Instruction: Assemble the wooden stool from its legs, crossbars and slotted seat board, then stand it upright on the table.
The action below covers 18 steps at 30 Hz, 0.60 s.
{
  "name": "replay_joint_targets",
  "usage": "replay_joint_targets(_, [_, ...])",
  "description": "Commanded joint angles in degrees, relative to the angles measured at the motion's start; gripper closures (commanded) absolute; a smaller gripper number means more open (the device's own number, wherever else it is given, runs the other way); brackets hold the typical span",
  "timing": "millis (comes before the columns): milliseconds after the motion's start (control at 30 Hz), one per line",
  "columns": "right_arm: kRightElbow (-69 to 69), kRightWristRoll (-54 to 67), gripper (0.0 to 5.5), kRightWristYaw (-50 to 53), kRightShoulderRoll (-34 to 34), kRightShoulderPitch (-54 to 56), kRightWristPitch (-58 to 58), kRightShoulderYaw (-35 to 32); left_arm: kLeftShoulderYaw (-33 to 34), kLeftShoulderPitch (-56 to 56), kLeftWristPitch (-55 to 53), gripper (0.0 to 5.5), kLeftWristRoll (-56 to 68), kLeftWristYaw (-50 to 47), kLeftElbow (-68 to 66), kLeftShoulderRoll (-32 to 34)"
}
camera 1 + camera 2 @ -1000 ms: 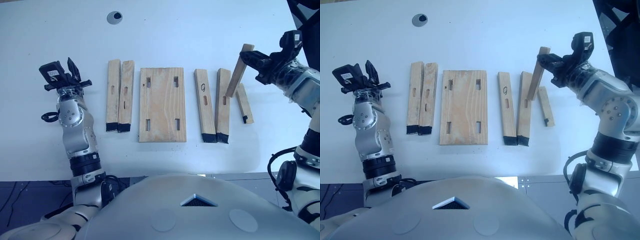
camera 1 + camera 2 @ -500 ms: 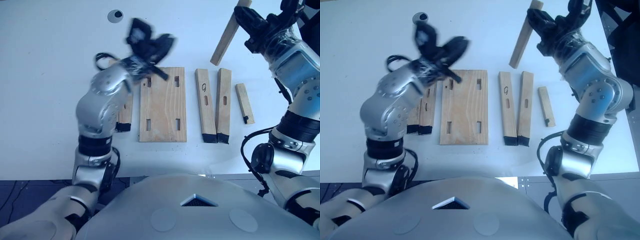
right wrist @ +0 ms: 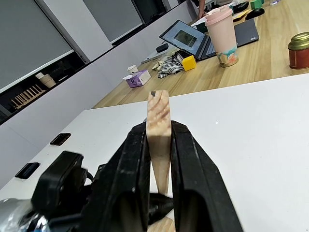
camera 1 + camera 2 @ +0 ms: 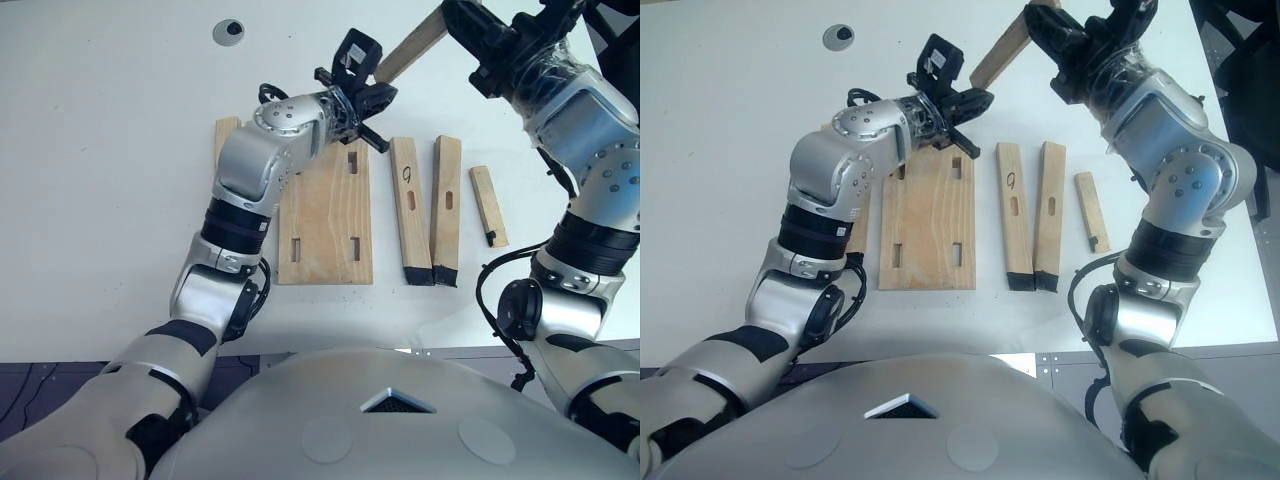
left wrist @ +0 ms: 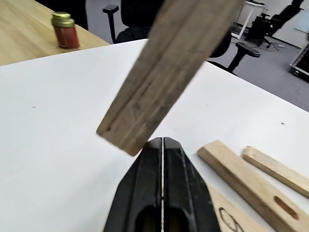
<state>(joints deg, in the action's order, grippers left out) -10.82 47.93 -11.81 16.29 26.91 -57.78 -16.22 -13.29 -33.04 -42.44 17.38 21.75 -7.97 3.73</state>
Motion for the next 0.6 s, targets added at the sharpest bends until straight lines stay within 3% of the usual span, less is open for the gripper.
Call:
replay_joint_targets(33, [-0.1, 1.2, 5.11, -0.9, 2.0, 0.4, -2.2, -0.5, 0.1, 1.3, 0.5, 5.50, 0.3, 1.8, 3.3, 0.0])
replay_joint_targets(133, [1.4, 2.1, 5.11, -2.4, 7.0, 2.3, -5.5, -2.6, -0.5, 7.1, -1.7, 5.50, 0.2, 2.8, 9.6, 3.3])
replay_joint_targets(267, [2.9, 3.9, 5.11, -11.5, 24.5, 4.4, -17.2, -1.6, 8.7, 18.4, -2.4, 5.50, 0.1, -1.5, 16.0, 7.7])
replay_joint_targets(433, [1.7, 5.7, 5.11, -23.4, 37.6, -0.6, -22.6, 0.2, 18.2, 23.7, -1.2, 5.50, -1.1, -5.9, 16.3, 11.9])
replay_joint_targets(600, [-0.7, 6.7, 5.11, -29.7, 40.2, -6.0, -23.4, 2.2, 17.6, 23.1, -0.3, 5.50, -2.3, -6.5, 15.8, 12.2])
